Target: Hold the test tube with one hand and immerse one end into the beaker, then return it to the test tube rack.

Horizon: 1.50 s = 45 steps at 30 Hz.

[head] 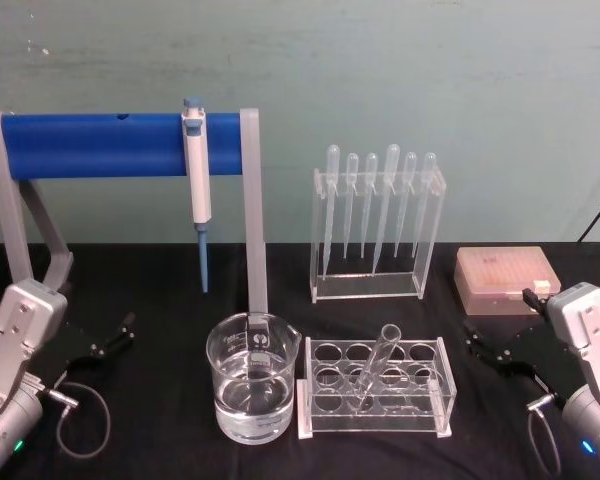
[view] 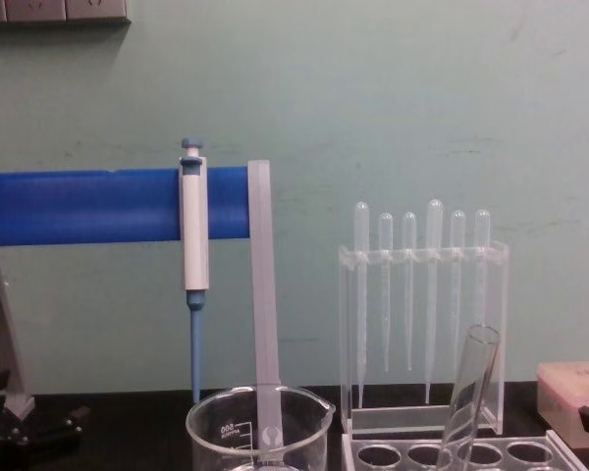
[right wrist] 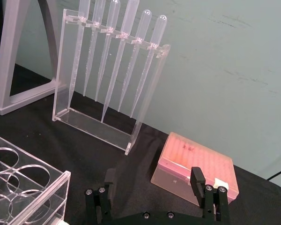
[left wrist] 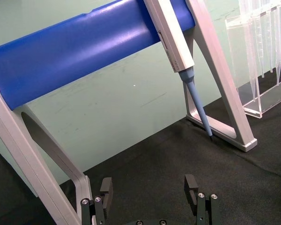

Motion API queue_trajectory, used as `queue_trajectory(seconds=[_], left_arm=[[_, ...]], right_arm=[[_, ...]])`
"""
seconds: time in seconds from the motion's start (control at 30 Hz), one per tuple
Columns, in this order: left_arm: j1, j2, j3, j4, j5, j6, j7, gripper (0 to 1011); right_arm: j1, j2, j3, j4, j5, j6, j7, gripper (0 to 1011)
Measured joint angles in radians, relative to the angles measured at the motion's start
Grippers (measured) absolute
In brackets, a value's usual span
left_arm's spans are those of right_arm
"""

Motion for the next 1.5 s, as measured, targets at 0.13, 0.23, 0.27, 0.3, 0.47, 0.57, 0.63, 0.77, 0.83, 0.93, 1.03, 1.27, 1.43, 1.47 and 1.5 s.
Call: queue_trajectory(seconds=[0.13,0.23,0.27,0.3,0.47,0.57,0.63,0.77,0.83,0.93,1.03,1.27,1.43,1.47,1.5], left_arm=[[0.0,0.0,0.0,0.0,0.0,0.0,0.0,1000],[0.0,0.0,0.0,0.0,0.0,0.0,0.0,1000],[0.0,0.0,0.0,0.0,0.0,0.0,0.0,1000],[0.0,0.0,0.0,0.0,0.0,0.0,0.0,1000],[0.0,0.0,0.0,0.0,0.0,0.0,0.0,1000],[0.0,0.0,0.0,0.0,0.0,0.0,0.0,1000],[0.0,0.0,0.0,0.0,0.0,0.0,0.0,1000],[0.0,0.0,0.0,0.0,0.0,0.0,0.0,1000],[0.0,0.0,0.0,0.0,0.0,0.0,0.0,1000],[0.0,0.0,0.0,0.0,0.0,0.0,0.0,1000],[0.0,0.0,0.0,0.0,0.0,0.0,0.0,1000],[0.0,0.0,0.0,0.0,0.0,0.0,0.0,1000],[0.0,0.0,0.0,0.0,0.0,0.0,0.0,1000],[0.0,0.0,0.0,0.0,0.0,0.0,0.0,1000],[0.0,0.0,0.0,0.0,0.0,0.0,0.0,1000]], right_arm=[[0.0,0.0,0.0,0.0,0.0,0.0,0.0,1002],[0.0,0.0,0.0,0.0,0.0,0.0,0.0,1002],[0.0,0.0,0.0,0.0,0.0,0.0,0.0,1002],[0.0,0.0,0.0,0.0,0.0,0.0,0.0,1002],[0.0,0.0,0.0,0.0,0.0,0.0,0.0,1002],[0.0,0.0,0.0,0.0,0.0,0.0,0.0,1002],[0.0,0.0,0.0,0.0,0.0,0.0,0.0,1002],[0.0,0.0,0.0,0.0,0.0,0.0,0.0,1002],[0.0,0.0,0.0,0.0,0.0,0.0,0.0,1002],[0.0,0.0,0.0,0.0,0.0,0.0,0.0,1002],[0.0,0.0,0.0,0.0,0.0,0.0,0.0,1002],[-0.056,0.027,0.041,-0.063,0.008,-0.064,0.019,1002],[-0.152,0.067,0.09,-0.151,0.037,-0.1,0.024,1002],[-0.187,0.079,0.105,-0.175,0.055,-0.113,0.033,1002],[-0.206,0.086,0.113,-0.186,0.066,-0.122,0.041,1002]])
